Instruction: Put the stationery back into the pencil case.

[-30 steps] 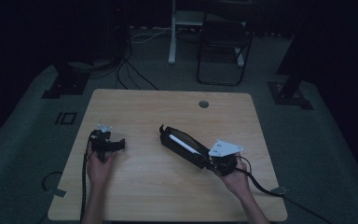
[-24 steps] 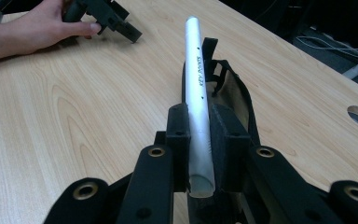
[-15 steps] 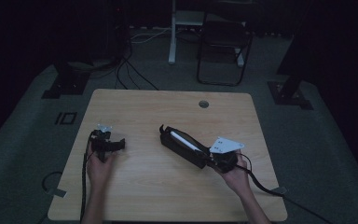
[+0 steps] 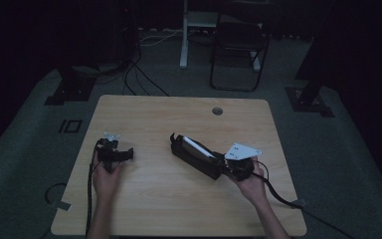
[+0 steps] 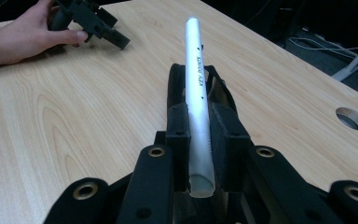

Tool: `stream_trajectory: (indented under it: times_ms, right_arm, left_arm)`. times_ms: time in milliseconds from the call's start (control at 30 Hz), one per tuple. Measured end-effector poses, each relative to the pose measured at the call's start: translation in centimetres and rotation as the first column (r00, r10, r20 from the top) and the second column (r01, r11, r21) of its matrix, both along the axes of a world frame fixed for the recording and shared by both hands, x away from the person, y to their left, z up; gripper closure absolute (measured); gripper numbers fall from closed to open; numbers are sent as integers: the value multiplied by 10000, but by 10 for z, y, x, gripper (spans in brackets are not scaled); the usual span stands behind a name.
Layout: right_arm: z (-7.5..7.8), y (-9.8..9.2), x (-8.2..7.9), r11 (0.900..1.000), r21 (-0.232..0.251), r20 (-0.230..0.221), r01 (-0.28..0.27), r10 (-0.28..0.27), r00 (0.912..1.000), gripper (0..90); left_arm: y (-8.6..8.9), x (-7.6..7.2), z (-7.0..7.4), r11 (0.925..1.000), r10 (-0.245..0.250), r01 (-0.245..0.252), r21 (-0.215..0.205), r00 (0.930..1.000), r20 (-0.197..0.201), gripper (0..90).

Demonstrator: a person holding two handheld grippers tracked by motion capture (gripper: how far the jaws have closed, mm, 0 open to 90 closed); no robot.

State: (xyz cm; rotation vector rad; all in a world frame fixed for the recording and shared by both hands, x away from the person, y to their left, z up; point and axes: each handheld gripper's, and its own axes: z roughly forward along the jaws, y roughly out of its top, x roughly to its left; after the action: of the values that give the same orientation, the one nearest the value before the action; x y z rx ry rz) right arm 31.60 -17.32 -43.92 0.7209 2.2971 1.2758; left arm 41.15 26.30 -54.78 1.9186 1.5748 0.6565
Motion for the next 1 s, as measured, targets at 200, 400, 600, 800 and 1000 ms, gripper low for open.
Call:
stream_trajectory:
  times_ms: [200,400,600,800,1000]
  right_arm:
    - [1,-2,3,10000,54,26,73,-73,10000,787]
    - [2,-2,5,9999,65,61,140,-141,9999,787]
    - [2,-3,8,9997,101,98,201,-202,9997,787]
    - [2,-3,10,9996,125,125,271,-273,9995,787]
    - [4,-6,13,9993,165,180,346,-349,9992,787]
  left_arm:
    - [0,0,0,10000,-2,2,2,10000,-3,60]
    - [0,0,0,10000,0,0,-1,10000,-1,60]
    - [0,0,0,10000,0,0,1,10000,-1,61]
    - [0,0,0,10000,0,0,0,10000,-2,60]
    - [0,0,0,10000,1,-1,-1,10000,-1,61]
